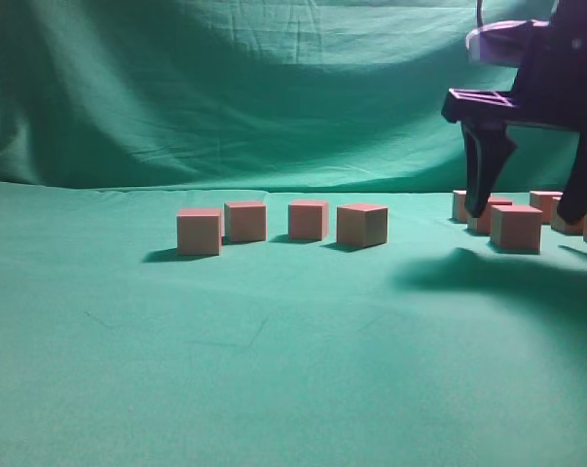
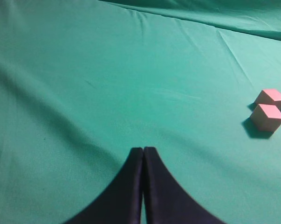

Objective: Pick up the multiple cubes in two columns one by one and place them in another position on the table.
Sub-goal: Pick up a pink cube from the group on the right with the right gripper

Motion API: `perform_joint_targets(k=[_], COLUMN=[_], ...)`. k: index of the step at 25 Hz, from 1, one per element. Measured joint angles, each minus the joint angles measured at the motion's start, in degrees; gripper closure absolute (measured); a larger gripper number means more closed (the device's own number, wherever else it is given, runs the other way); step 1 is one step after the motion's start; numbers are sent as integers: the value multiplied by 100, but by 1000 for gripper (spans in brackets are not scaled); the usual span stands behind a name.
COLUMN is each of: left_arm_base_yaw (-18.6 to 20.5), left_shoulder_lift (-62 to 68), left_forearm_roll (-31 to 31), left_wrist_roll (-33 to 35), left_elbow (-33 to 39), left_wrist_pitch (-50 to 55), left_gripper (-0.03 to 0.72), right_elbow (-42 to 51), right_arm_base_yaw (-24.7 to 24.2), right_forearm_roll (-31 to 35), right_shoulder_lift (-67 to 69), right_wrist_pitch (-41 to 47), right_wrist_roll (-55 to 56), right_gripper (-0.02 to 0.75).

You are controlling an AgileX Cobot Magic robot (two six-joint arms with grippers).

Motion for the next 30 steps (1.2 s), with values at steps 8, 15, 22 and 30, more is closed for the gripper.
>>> perform_joint_targets(k=[8,15,22,30], left_arm_base_yaw=[0,0,0,0], left_shoulder_lift=[0,0,0,0], left_forearm_roll=[0,0,0,0], left_wrist_roll=[0,0,0,0], left_elbow=[0,0,0,0], left_wrist_pitch=[0,0,0,0], left_gripper=[688,688,688,688], right_elbow=[0,-55,-852,-1158], right_arm_base_yaw=[0,0,394,1822], right_forearm_roll=[22,75,114,114], right_shoulder_lift=[249,301,-287,-583], right_wrist_pitch=[-281,-124,1225,1768], right_wrist_roll=[-138,-142,-339,-605], right_gripper=[382,461,461,461])
